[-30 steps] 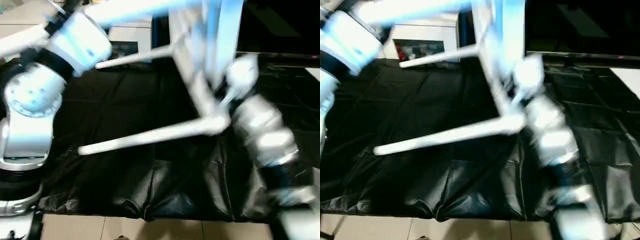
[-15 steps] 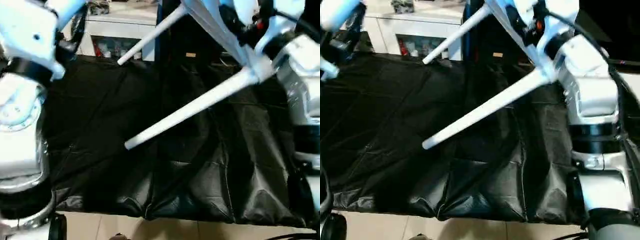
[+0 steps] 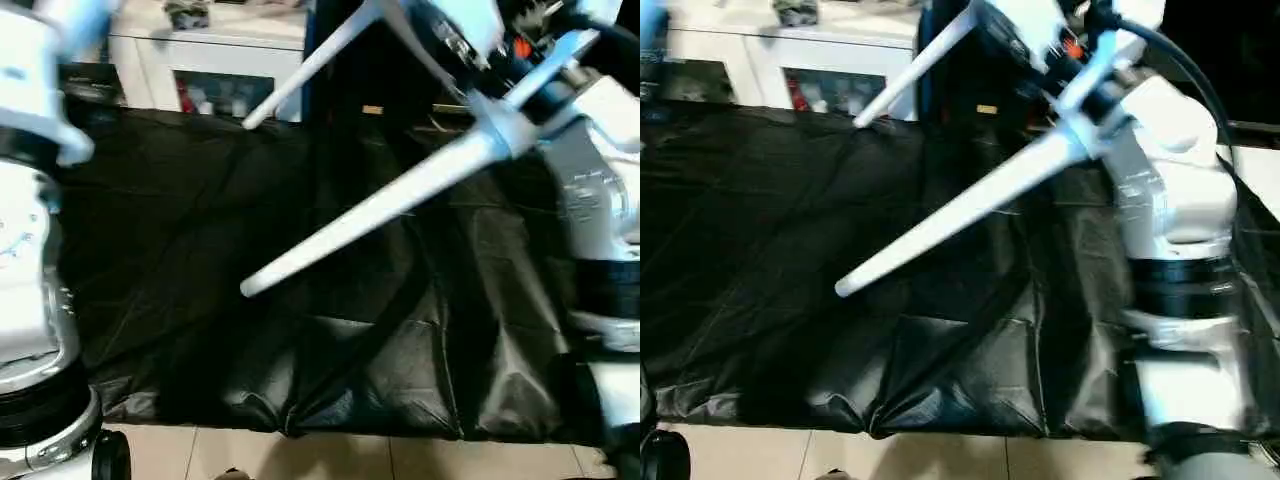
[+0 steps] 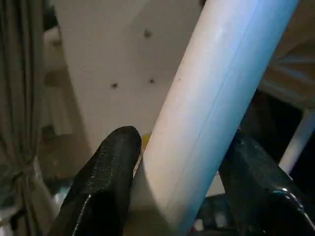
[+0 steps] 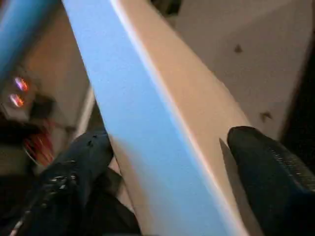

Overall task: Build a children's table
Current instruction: Flip table

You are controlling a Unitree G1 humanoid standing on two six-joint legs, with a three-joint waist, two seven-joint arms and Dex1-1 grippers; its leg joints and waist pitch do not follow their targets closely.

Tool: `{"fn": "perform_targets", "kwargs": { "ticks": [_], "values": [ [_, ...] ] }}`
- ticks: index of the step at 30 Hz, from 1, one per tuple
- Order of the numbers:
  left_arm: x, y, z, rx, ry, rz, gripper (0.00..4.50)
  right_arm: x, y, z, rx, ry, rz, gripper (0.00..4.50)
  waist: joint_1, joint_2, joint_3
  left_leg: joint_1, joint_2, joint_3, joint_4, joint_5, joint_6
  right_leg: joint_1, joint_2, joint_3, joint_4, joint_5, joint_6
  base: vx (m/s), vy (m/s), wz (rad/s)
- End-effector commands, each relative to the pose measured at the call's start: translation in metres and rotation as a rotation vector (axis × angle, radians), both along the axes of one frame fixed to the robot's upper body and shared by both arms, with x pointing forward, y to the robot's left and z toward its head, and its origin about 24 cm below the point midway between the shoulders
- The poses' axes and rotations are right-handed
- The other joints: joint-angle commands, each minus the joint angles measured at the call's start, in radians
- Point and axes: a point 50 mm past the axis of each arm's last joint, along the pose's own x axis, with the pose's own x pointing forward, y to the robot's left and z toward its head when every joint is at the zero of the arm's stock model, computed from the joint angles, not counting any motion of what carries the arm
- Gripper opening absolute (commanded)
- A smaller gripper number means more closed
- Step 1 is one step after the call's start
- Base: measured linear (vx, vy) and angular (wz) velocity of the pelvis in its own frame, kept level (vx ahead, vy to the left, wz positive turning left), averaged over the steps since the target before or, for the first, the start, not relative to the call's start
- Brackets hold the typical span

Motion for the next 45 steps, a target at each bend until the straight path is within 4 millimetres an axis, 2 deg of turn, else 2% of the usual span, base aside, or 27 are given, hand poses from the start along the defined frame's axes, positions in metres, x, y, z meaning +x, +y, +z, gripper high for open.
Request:
{"fn": "perform_targets", "kwargs": {
  "ticks": [1, 3, 4, 6, 8, 9, 14, 17, 19, 20, 21, 22, 24, 25, 27, 30, 33, 37, 38, 42, 44, 45],
  "values": [
    [0.014, 0.004, -0.026, -0.096, 0.144, 0.013, 2.41, -0.015, -0.005, 0.022, 0.117, -0.114, 0.086, 4.36, -0.002, 0.002, -0.059, 0.020, 0.026, -0.006, -0.067, -0.235, -0.010, 0.033, -0.055, 0.037, -0.092, -0.239, -0.126, 0.000, 0.000, 0.00],
    [0.014, 0.004, -0.027, -0.096, 0.154, 0.016, 2.38, -0.021, -0.003, 0.026, 0.158, -0.139, 0.144, 4.50, 0.000, 0.005, -0.059, 0.019, 0.027, -0.008, -0.070, -0.246, -0.019, 0.033, -0.056, 0.037, -0.091, -0.235, -0.129, 0.000, 0.000, 0.00],
    [0.014, 0.003, -0.027, -0.095, 0.156, 0.015, 2.38, -0.023, -0.002, 0.027, 0.160, -0.142, 0.171, 4.50, -0.001, 0.003, -0.060, 0.020, 0.026, -0.007, -0.069, -0.253, -0.017, 0.035, -0.056, 0.038, -0.091, -0.230, -0.127, 0.000, 0.000, 0.00],
    [0.014, 0.002, -0.027, -0.094, 0.159, 0.014, 2.37, -0.029, 0.003, 0.026, 0.130, -0.141, 0.250, 4.50, 0.004, 0.001, -0.059, 0.018, 0.027, -0.009, -0.071, -0.244, -0.008, 0.037, -0.057, 0.038, -0.089, -0.218, -0.115, 0.000, 0.000, 0.00],
    [0.013, 0.002, -0.027, -0.095, 0.161, 0.015, 2.28, -0.035, 0.008, 0.022, 0.100, -0.130, 0.315, 4.50, 0.007, 0.005, -0.057, 0.020, 0.026, -0.010, -0.072, -0.244, -0.010, 0.036, -0.056, 0.038, -0.092, -0.226, -0.115, 0.000, 0.000, 0.00],
    [0.013, 0.002, -0.027, -0.094, 0.162, 0.016, 2.28, -0.039, 0.011, 0.020, 0.080, -0.124, 0.349, 4.50, 0.006, 0.004, -0.057, 0.017, 0.026, -0.010, -0.073, -0.244, -0.011, 0.037, -0.056, 0.038, -0.093, -0.232, -0.113, 0.000, 0.000, 0.00],
    [0.013, 0.003, -0.027, -0.089, 0.169, 0.020, 2.11, -0.052, 0.018, 0.008, 0.025, -0.081, 0.477, 4.50, 0.011, 0.006, -0.056, 0.022, 0.026, -0.013, -0.075, -0.273, -0.019, 0.033, -0.059, 0.037, -0.103, -0.301, -0.096, 0.000, 0.000, 0.00],
    [0.013, 0.004, -0.026, -0.082, 0.171, 0.022, 2.03, -0.056, 0.019, -0.019, -0.154, 0.047, 0.508, 4.50, 0.020, 0.008, -0.054, 0.027, 0.028, -0.014, -0.075, -0.289, -0.024, 0.029, -0.059, 0.037, -0.107, -0.324, -0.088, 0.000, 0.000, 0.00],
    [0.013, 0.004, -0.026, -0.077, 0.171, 0.024, 2.00, -0.055, 0.021, -0.046, -0.262, 0.172, 0.482, 4.50, 0.022, 0.010, -0.055, 0.022, 0.029, -0.015, -0.077, -0.279, -0.027, 0.034, -0.061, 0.037, -0.107, -0.309, -0.087, 0.000, 0.000, 0.00],
    [0.013, 0.004, -0.026, -0.074, 0.171, 0.024, 1.92, -0.052, 0.021, -0.064, -0.320, 0.245, 0.445, 4.50, 0.025, 0.008, -0.056, 0.020, 0.029, -0.016, -0.078, -0.273, -0.029, 0.036, -0.061, 0.036, -0.108, -0.303, -0.086, 0.000, 0.000, 0.00],
    [0.013, 0.004, -0.025, -0.065, 0.166, 0.023, 1.89, -0.049, 0.020, -0.098, -0.383, 0.380, 0.390, 4.50, 0.026, 0.008, -0.058, 0.018, 0.030, -0.017, -0.078, -0.257, -0.035, 0.036, -0.062, 0.036, -0.106, -0.280, -0.090, 0.000, 0.000, 0.00],
    [0.013, 0.004, -0.025, -0.065, 0.166, 0.023, 1.89, -0.049, 0.020, -0.098, -0.383, 0.380, 0.390, 4.50, 0.027, 0.009, -0.058, 0.020, 0.030, -0.017, -0.078, -0.258, -0.037, 0.034, -0.062, 0.036, -0.107, -0.275, -0.092, 0.000, 0.000, 0.00],
    [0.013, 0.004, -0.024, -0.052, 0.158, 0.012, 1.84, -0.048, 0.018, -0.126, -0.424, 0.492, 0.341, 4.50, 0.026, 0.006, -0.064, 0.020, 0.031, -0.019, -0.077, -0.260, -0.039, 0.038, -0.065, 0.034, -0.103, -0.246, -0.113, 0.000, 0.000, 0.00],
    [0.013, 0.004, -0.024, -0.052, 0.158, 0.012, 1.83, -0.048, 0.018, -0.126, -0.424, 0.492, 0.341, 4.50, 0.025, 0.007, -0.065, 0.018, 0.031, -0.019, -0.076, -0.248, -0.036, 0.039, -0.064, 0.035, -0.101, -0.224, -0.118, 0.000, 0.000, 0.00],
    [0.012, 0.005, -0.023, -0.040, 0.149, 0.003, 1.79, -0.046, 0.010, -0.143, -0.473, 0.591, 0.258, 4.50, 0.027, 0.006, -0.064, 0.015, 0.032, -0.018, -0.075, -0.214, -0.030, 0.041, -0.063, 0.034, -0.096, -0.173, -0.132, 0.000, 0.000, 0.00],
    [0.011, 0.007, -0.025, -0.025, 0.150, -0.006, 1.78, -0.038, -0.002, -0.149, -0.489, 0.641, 0.130, 4.50, 0.026, 0.006, -0.061, 0.017, 0.030, -0.015, -0.075, -0.223, -0.037, 0.040, -0.063, 0.035, -0.098, -0.192, -0.132, 0.000, 0.000, 0.00],
    [0.011, 0.008, -0.026, -0.018, 0.154, -0.004, 1.76, -0.037, -0.005, -0.149, -0.474, 0.653, 0.102, 4.50, 0.021, 0.002, -0.061, 0.015, 0.030, -0.015, -0.075, -0.227, -0.032, 0.042, -0.064, 0.035, -0.097, -0.197, -0.127, 0.000, 0.000, 0.00],
    [0.011, 0.008, -0.027, -0.016, 0.156, -0.004, 1.75, -0.032, -0.005, -0.152, -0.462, 0.689, 0.059, 4.50, 0.018, 0.004, -0.060, 0.016, 0.031, -0.015, -0.075, -0.220, -0.029, 0.041, -0.063, 0.036, -0.098, -0.191, -0.130, 0.000, 0.000, 0.00],
    [0.011, 0.007, -0.027, -0.015, 0.156, -0.004, 1.75, -0.029, -0.005, -0.155, -0.456, 0.708, 0.020, 4.50, 0.017, -0.001, -0.061, 0.016, 0.031, -0.014, -0.075, -0.219, -0.032, 0.040, -0.063, 0.035, -0.098, -0.195, -0.131, 0.000, 0.000, 0.00],
    [0.010, 0.008, -0.029, -0.013, 0.157, -0.006, 1.75, -0.012, 0.003, -0.155, -0.296, 0.680, -0.065, 4.50, 0.013, 0.004, -0.060, 0.017, 0.030, -0.013, -0.076, -0.238, -0.046, 0.036, -0.066, 0.036, -0.099, -0.224, -0.131, 0.000, 0.000, 0.00],
    [0.011, 0.007, -0.029, -0.013, 0.159, -0.007, 1.75, -0.002, 0.007, -0.157, -0.232, 0.658, -0.116, 4.50, 0.008, 0.003, -0.062, 0.017, 0.030, -0.014, -0.076, -0.245, -0.055, 0.032, -0.067, 0.035, -0.097, -0.223, -0.135, 0.000, 0.000, 0.00],
    [0.011, 0.007, -0.030, -0.012, 0.160, -0.008, 1.75, 0.001, 0.008, -0.159, -0.237, 0.644, -0.148, 4.50, 0.013, 0.006, -0.063, 0.023, 0.032, -0.013, -0.075, -0.241, -0.055, 0.032, -0.063, 0.035, -0.095, -0.198, -0.134, 0.000, 0.000, 0.00]
  ]
}}
